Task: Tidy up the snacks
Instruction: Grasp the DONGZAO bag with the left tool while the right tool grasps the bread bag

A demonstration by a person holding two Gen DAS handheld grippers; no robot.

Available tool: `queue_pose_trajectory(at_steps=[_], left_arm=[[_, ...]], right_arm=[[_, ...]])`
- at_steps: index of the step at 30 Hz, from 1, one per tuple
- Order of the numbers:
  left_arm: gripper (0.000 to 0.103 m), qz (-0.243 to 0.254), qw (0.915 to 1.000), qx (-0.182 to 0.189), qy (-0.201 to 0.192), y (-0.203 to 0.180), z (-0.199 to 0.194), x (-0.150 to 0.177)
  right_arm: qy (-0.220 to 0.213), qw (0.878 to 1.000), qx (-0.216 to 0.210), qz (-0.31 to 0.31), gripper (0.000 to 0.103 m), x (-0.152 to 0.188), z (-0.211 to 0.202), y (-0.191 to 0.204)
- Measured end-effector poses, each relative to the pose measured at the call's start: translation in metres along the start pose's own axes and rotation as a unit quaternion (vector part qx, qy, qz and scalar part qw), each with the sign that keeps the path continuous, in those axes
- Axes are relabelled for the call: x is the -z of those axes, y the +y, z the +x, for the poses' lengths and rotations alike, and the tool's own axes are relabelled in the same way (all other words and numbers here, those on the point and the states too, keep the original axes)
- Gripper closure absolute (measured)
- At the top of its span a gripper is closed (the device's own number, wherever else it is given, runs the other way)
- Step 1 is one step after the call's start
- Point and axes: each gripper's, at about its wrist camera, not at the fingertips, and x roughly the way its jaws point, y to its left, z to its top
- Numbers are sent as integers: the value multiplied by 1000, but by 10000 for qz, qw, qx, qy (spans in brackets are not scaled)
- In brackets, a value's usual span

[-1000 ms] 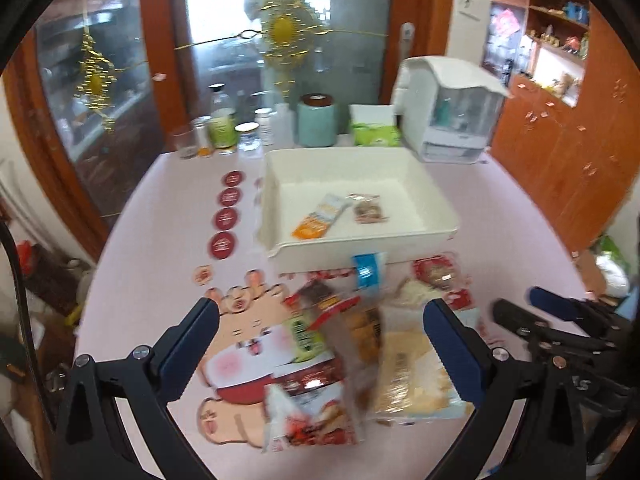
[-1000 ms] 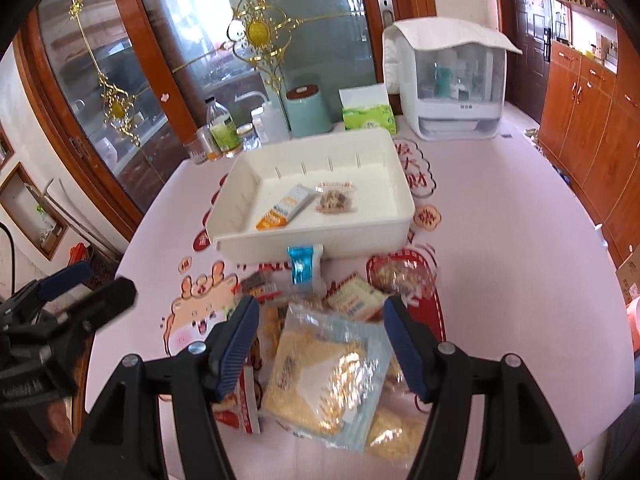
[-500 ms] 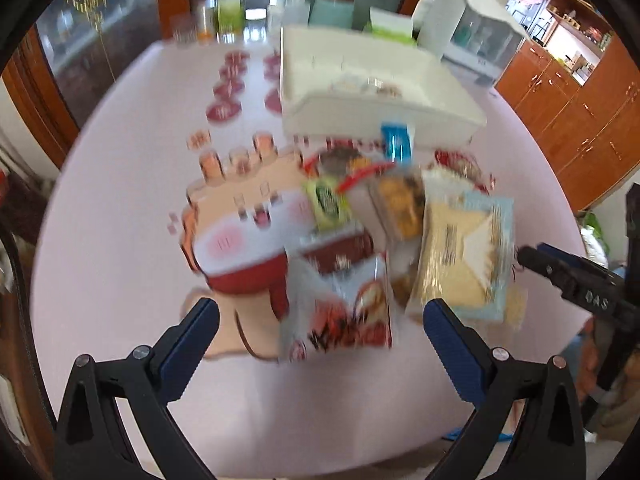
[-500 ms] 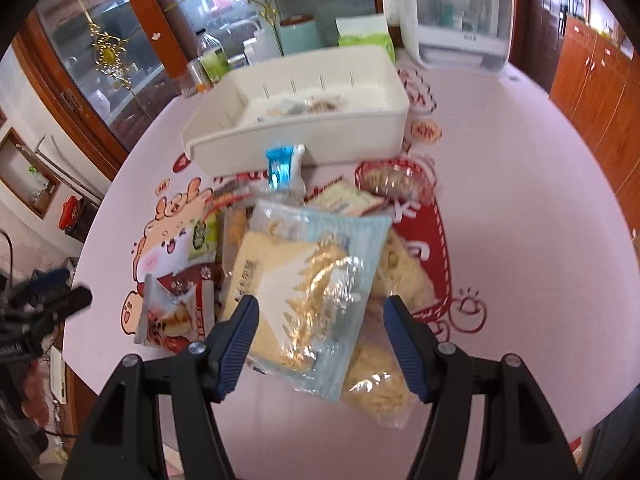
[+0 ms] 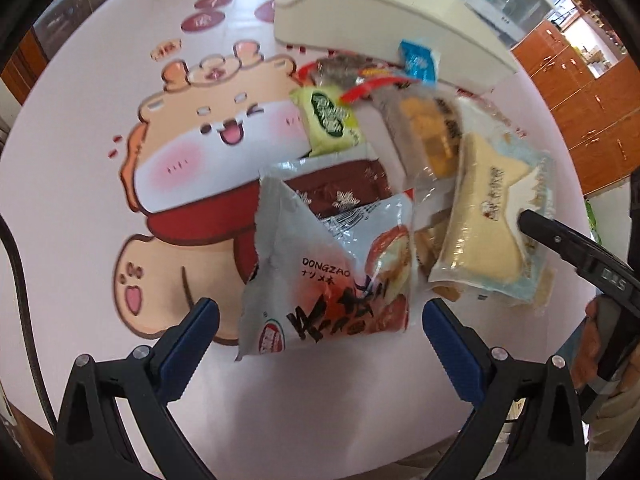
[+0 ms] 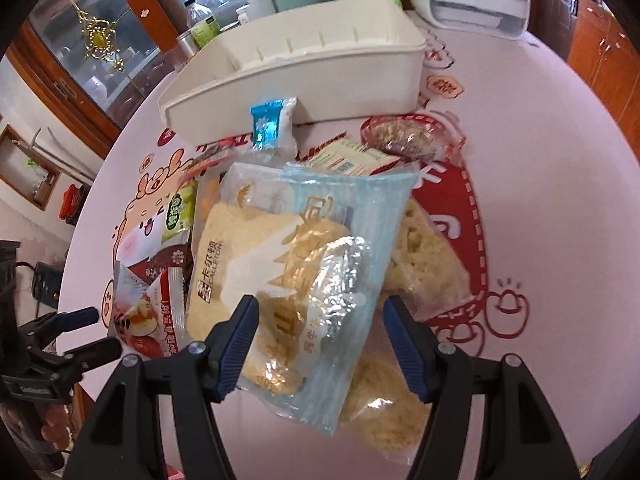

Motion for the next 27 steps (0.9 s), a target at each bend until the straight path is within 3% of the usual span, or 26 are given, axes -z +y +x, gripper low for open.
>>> queue_pose_trajectory(at_steps=[3,7,8,10,14,15,19,27], left_arm=[[2,-85,9999,-31,118,1,14,-3],[10,-185,9996,86,207,1,26,-4],[14,-131,9998,66,137,-1,26,-3],[31,-28,10000,56,60,-4,26,-3],[37,-51,10000,21,21,-10,28,-1],[43,-49,10000,32,-11,-12,26,-1],[53,62,9997,-167,-181,-20,17,4],[54,205,9963,-400,-726,-32,-31,5]], right_arm=[[26,9998,-179,-14,38,1,5,1],[16,9995,-215,-219,38,2,7,10],[-3,9994,-211,-283,42,3,6,12],[15,9987,-214,-459,55,5,6,17],[-45,9979,-287,-571,71,6,1,23],[-67,9978,-342,-568,74,7,-1,24],[-190,9972,-406,-595,82,10,-11,27],[-398,9944,-402,-888,88,11,-35,44]])
